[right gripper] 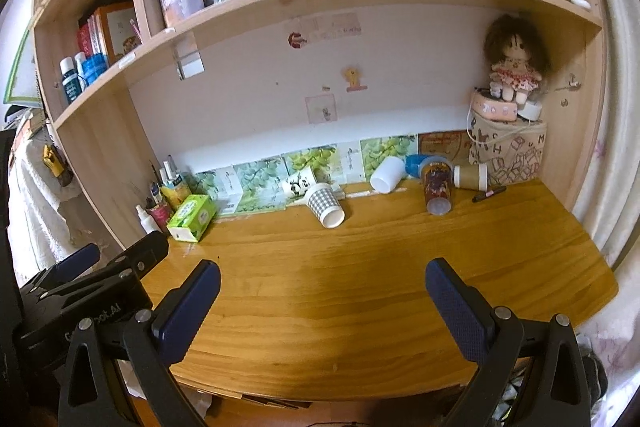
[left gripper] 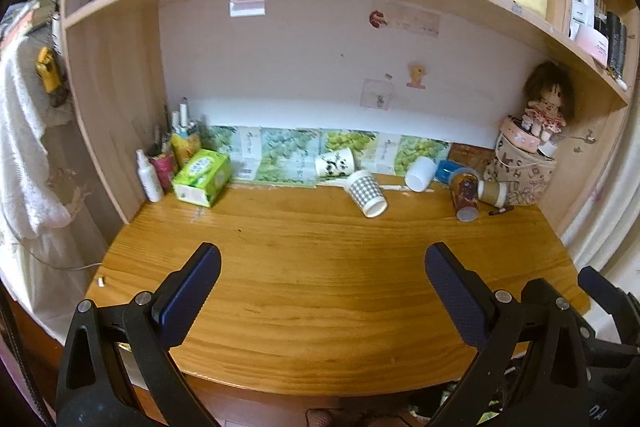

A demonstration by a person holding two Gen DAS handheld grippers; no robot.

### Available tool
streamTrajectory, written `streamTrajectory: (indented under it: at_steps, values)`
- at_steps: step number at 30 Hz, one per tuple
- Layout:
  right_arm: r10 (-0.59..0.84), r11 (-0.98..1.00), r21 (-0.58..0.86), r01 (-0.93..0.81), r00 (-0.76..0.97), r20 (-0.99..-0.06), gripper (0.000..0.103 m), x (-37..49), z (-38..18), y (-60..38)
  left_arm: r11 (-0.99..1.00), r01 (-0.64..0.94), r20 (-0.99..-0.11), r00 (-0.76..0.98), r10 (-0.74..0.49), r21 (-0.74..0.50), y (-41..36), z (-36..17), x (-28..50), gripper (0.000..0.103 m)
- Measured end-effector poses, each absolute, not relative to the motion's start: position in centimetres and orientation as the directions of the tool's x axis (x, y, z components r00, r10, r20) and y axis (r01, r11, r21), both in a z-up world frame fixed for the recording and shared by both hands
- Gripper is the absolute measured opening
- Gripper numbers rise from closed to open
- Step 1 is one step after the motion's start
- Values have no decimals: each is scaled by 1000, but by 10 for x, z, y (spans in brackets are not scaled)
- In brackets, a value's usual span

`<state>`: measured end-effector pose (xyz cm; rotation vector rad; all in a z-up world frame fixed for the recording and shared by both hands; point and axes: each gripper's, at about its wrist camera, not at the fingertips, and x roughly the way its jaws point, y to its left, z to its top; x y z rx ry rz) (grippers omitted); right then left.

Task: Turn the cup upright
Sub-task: 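Move the right tool toward the tipped-over robot-print paper cup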

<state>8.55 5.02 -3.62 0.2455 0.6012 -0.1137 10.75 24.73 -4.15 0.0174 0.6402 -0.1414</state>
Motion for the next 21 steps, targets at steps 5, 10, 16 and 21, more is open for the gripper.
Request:
streamTrajectory:
  at_steps: [5,10,16,21]
  values:
    - [-72,954,191,230,797,-600,103,80,-39,48,980,196,-623,763,-174,-34,239,-46,115,102]
    - [-96,937,205,284,771,-629,103,85,-42,39,969,246,-653,730,-203,-27,227,-50,124,102]
    - [-91,914,243,325,749,-657,103,91,-50,23,964,267,-681,704,-200,-7,210,-55,137,102]
    - [-59,903,276,329,731,-679,103,103,-57,4,964,267,-706,684,-186,4,190,-60,150,102]
